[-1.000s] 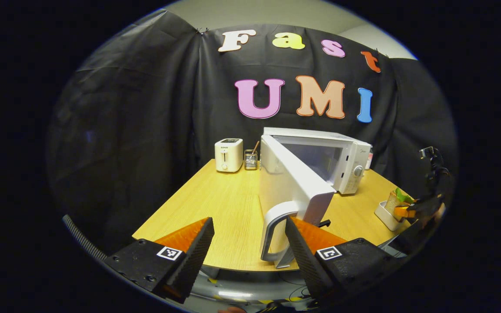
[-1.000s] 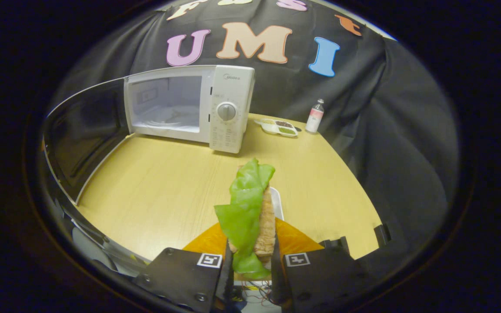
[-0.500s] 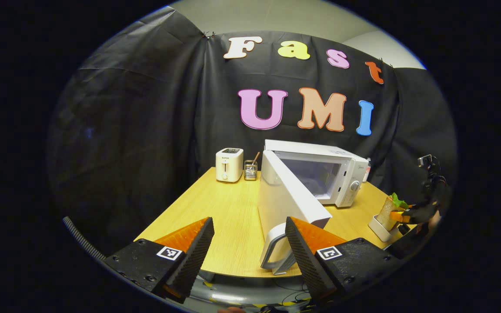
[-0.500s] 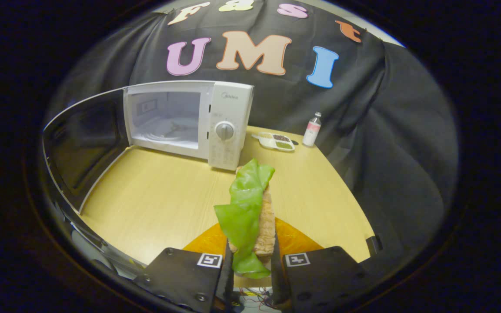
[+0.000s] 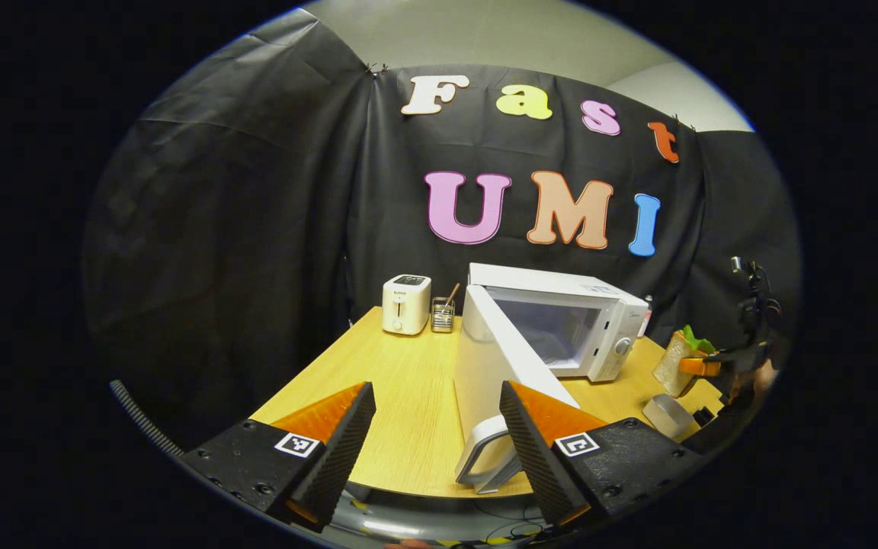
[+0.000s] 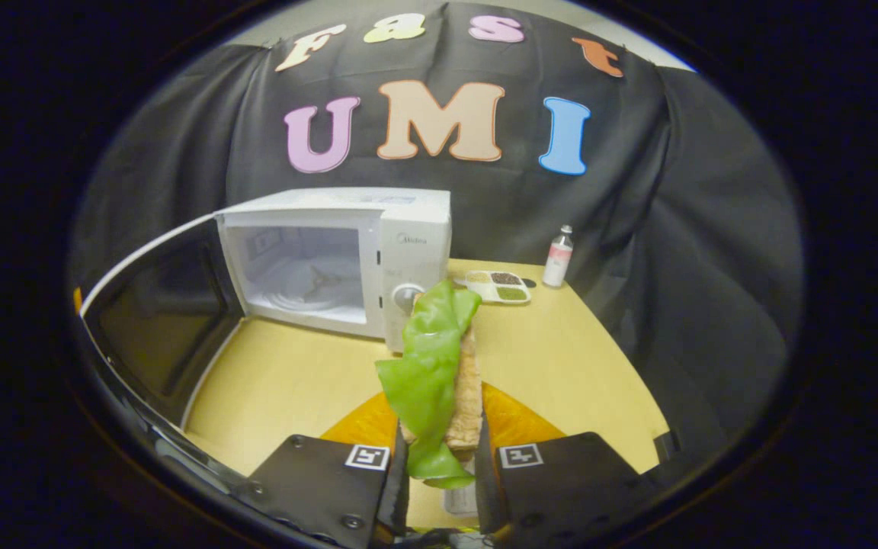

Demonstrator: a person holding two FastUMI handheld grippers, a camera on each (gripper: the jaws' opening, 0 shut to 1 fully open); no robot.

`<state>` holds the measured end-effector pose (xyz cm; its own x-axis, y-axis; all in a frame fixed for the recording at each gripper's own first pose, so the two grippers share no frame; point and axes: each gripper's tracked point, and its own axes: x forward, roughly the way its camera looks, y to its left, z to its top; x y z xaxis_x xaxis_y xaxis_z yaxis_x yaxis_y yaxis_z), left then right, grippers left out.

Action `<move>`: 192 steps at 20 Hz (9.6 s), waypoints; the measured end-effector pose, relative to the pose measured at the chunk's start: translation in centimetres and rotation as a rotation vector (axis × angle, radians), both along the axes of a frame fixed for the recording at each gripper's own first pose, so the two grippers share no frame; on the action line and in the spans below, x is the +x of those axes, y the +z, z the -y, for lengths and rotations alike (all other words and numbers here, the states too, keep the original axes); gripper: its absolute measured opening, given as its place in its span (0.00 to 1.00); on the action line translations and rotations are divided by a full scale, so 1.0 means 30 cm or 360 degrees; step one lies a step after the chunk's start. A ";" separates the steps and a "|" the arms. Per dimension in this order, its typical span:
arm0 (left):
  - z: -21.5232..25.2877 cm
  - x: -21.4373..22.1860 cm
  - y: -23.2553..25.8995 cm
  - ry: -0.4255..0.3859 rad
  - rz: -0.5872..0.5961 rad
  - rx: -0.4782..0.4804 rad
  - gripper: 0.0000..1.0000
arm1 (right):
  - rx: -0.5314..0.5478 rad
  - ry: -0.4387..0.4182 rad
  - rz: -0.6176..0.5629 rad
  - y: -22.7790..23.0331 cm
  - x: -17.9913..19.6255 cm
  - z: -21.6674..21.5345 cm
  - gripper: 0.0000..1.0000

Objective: Open the microwave oven with the left hand, put the food in, and close the microwave oven.

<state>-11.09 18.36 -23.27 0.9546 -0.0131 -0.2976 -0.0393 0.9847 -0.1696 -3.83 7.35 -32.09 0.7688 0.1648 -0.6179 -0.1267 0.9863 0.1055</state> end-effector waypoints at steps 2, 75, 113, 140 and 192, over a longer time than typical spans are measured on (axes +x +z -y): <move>0.001 0.006 -0.004 0.0004 0.0004 -0.0009 0.96 | 0.0135 -0.0007 -0.0035 0.016 0.043 -0.083 0.33; -0.134 -0.073 -0.082 0.0179 -0.0237 0.0019 0.97 | 0.0402 0.0092 0.0278 0.155 0.249 -0.486 0.99; 0.580 0.210 -0.347 -0.0270 -0.0559 0.0198 0.01 | 0.0236 -0.0007 0.0850 0.733 0.351 0.229 0.92; 0.961 0.716 -0.286 -0.0457 -0.0465 0.0131 0.00 | 0.0216 -0.0024 0.0862 0.694 0.318 0.356 0.92; 0.758 0.484 0.595 -0.0207 0.0430 0.0134 0.96 | 0.0238 0.0054 0.0792 0.722 0.279 0.184 0.92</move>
